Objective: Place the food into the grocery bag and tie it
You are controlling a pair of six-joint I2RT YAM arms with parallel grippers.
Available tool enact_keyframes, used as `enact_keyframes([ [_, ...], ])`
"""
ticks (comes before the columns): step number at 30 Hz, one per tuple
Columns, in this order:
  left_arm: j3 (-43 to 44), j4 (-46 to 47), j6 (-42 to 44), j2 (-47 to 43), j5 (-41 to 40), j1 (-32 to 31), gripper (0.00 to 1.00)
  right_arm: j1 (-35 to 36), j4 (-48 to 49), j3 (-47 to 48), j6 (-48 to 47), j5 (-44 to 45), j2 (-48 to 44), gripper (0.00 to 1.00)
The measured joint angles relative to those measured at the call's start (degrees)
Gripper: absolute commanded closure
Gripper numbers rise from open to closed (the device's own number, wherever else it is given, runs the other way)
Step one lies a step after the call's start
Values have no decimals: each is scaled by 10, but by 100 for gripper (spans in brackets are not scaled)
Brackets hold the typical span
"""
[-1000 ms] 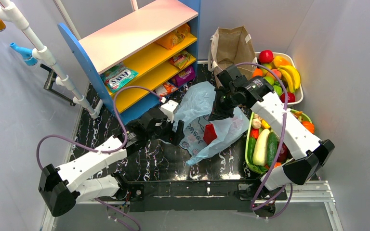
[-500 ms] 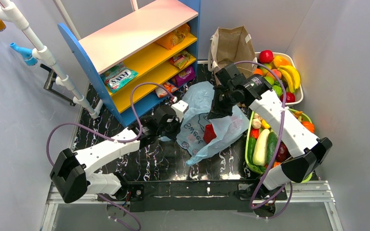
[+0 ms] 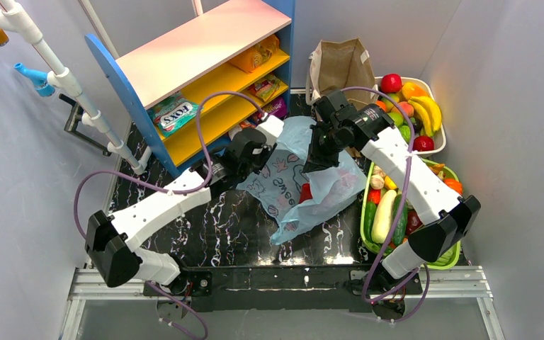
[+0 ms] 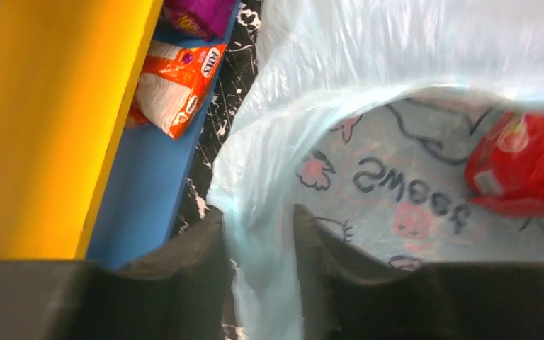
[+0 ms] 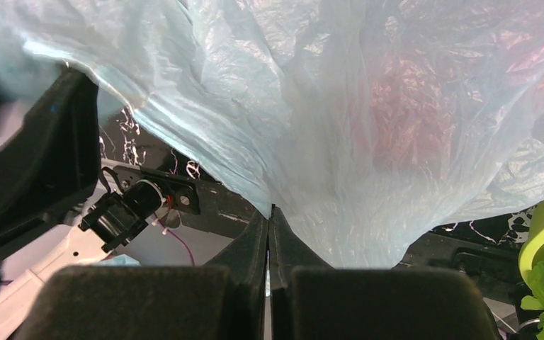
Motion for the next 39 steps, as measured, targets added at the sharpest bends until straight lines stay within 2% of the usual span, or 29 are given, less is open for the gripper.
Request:
enact_keyframes([
  [2,40,-31,9,13,-14,0,13,-1,-1,0,-2,0,0,99],
  [3,57,-42,14,17,-21,0,6,-2,-1,0,-3,0,0,99],
  [5,88,-59,26,17,-39,0,2,-3,-1,0,-6,-1,0,99],
  [15,190,-114,168,41,-148,6,3,-8,2,0,-8,-10,0,99],
  [21,253,-156,202,90,-150,54,13,-8,17,0,-7,-17,-2,99],
  [25,310,-206,187,95,-73,81,2,-8,23,-2,-5,-19,-8,99],
  [30,321,-258,152,46,133,93,2,-9,13,-5,-5,-17,-19,99],
  [34,275,-281,119,-22,302,93,2,-9,12,-5,-5,-17,-20,99],
  [39,277,-298,76,-61,403,117,2,-9,12,-5,-5,-19,-20,99],
])
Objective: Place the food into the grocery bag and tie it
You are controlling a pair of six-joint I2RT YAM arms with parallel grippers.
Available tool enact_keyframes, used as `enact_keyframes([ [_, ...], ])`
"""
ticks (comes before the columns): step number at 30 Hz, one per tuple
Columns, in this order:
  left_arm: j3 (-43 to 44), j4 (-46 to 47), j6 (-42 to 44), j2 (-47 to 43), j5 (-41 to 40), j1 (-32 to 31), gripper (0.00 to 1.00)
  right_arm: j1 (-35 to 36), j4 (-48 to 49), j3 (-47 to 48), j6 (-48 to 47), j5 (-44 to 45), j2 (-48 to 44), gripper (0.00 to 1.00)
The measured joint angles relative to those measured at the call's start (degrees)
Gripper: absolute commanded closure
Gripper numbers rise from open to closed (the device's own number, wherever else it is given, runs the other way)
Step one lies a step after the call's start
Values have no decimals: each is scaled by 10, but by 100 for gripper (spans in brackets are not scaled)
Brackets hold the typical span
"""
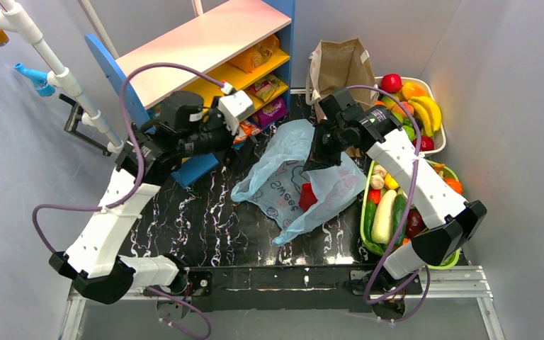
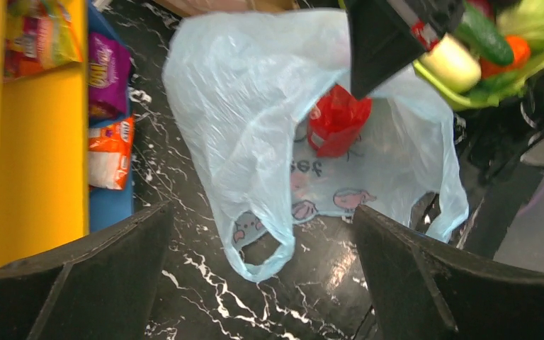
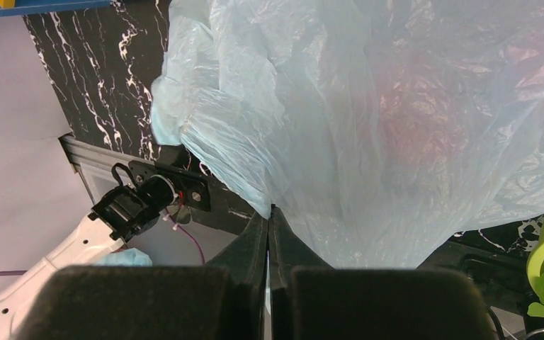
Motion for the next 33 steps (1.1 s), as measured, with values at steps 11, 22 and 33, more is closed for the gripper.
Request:
enact_keyframes([
  [11,92,13,4,58,-208,20,30,-3,0,-7,11,-10,-1,99],
  [22,73,26,72,161,-468,15,34,-3,0,-7,17,-14,-14,99],
  [33,48,66,131,185,-588,14,38,-3,-1,-23,24,-23,-25,99],
])
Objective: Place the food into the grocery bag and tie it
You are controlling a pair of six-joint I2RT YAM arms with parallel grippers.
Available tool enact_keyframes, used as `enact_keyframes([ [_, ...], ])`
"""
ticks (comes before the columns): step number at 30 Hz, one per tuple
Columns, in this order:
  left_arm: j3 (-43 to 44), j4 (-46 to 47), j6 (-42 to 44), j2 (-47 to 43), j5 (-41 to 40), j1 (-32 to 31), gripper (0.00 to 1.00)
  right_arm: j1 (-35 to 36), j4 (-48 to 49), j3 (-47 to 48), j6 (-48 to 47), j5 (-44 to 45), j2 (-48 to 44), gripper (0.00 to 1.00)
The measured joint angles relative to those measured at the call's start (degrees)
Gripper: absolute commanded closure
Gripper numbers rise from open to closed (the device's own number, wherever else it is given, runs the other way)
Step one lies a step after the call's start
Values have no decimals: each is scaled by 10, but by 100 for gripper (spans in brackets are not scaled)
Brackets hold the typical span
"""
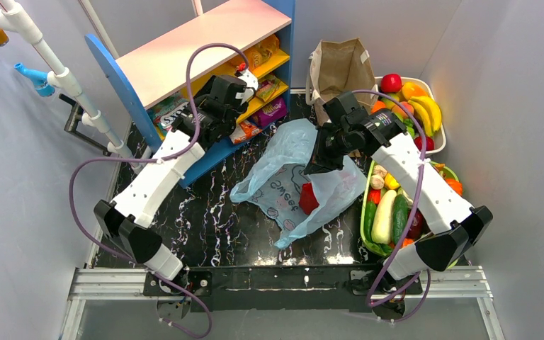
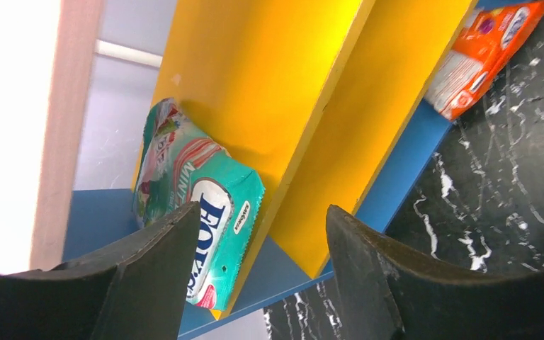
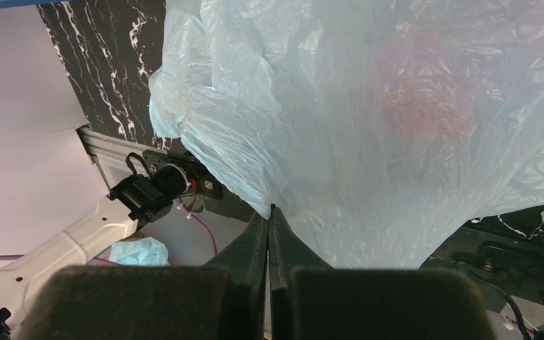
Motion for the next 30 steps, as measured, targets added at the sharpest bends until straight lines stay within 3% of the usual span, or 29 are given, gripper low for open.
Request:
enact_keyframes([
  [13,-20,26,31,31,-54,10,51,0,0,-14,1,-1,-14,99],
  [30,-39,48,43,31,-68,49,57,0,-1,-37,1,1,-40,99],
])
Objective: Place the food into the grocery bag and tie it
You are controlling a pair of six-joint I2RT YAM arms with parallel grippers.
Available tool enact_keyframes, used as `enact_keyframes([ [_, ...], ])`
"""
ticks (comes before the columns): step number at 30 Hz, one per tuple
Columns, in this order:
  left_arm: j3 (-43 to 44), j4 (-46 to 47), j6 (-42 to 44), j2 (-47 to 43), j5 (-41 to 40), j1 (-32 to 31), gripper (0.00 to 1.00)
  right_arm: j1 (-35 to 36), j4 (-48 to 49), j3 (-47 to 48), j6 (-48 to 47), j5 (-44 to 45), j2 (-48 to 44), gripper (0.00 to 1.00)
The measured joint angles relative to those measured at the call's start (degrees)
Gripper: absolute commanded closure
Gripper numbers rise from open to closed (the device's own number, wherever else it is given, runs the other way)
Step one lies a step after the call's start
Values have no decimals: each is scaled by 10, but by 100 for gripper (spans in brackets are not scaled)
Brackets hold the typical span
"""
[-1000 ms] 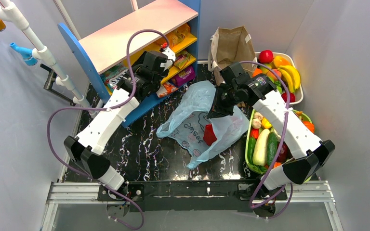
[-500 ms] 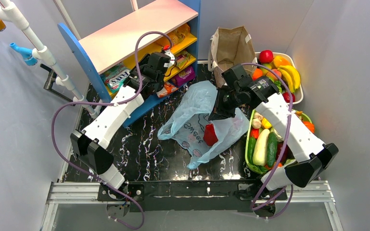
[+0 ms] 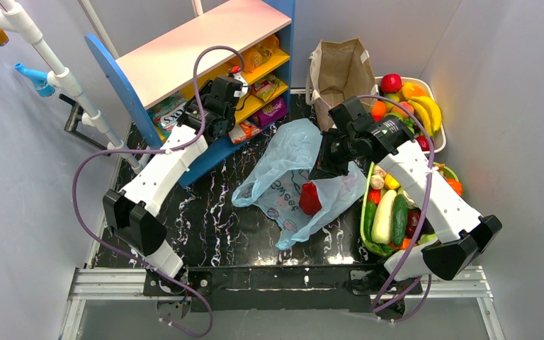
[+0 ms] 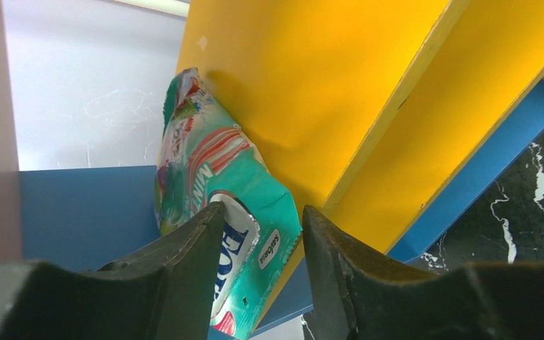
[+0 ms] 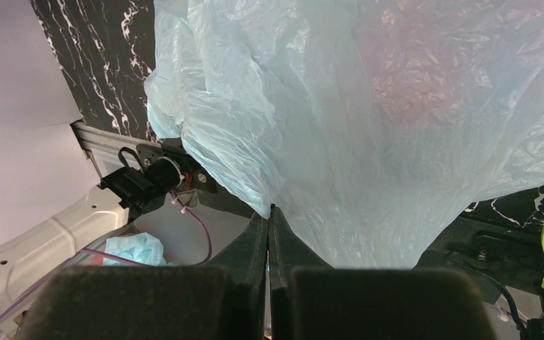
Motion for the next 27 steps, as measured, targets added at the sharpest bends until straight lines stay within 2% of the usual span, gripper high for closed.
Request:
enact_keyframes([
  [6,-25,22,12,-5,-12,14,60,0,0,-2,0,0,0,99],
  [11,-44,40,19,-15,-14,28,68,0,0,-2,0,0,0,99],
  [13,-53,46,21,-18,-15,33,76,0,0,-2,0,0,0,99],
  [16,-69,51,26,-24,-15,39,97,0,-1,-2,0,0,0,99],
  [17,-74,53,27,-26,-15,40,100,0,-2,-2,0,0,0,99],
  [27,-81,27,-19,-52,7,38,100,0,-15,-1,-2,0,1,99],
])
